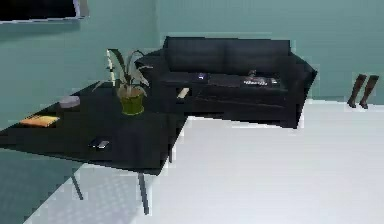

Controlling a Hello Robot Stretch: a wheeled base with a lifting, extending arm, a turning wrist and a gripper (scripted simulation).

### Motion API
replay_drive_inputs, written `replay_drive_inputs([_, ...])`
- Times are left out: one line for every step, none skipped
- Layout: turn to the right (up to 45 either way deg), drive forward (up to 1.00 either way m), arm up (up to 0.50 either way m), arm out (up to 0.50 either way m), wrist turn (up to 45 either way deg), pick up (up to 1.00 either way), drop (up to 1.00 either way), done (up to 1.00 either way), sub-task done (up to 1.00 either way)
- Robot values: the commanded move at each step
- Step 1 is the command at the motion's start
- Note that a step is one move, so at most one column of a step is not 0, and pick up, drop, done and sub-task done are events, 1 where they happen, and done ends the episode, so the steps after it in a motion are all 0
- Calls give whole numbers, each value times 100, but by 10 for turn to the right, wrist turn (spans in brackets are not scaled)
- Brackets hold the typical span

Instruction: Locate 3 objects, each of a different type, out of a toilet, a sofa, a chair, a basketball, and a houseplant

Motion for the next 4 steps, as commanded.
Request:
replay_drive_inputs([450, 0, 0, 0, 0, 0, 0, 0, 0])
replay_drive_inputs([450, 0, 0, 0, 0, 0, 0, 0, 0])
replay_drive_inputs([150, 0, 0, 0, 0, 0, 0, 0, 0])
replay_drive_inputs([30, 0, 0, 0, 0, 0, 0, 0, 0])
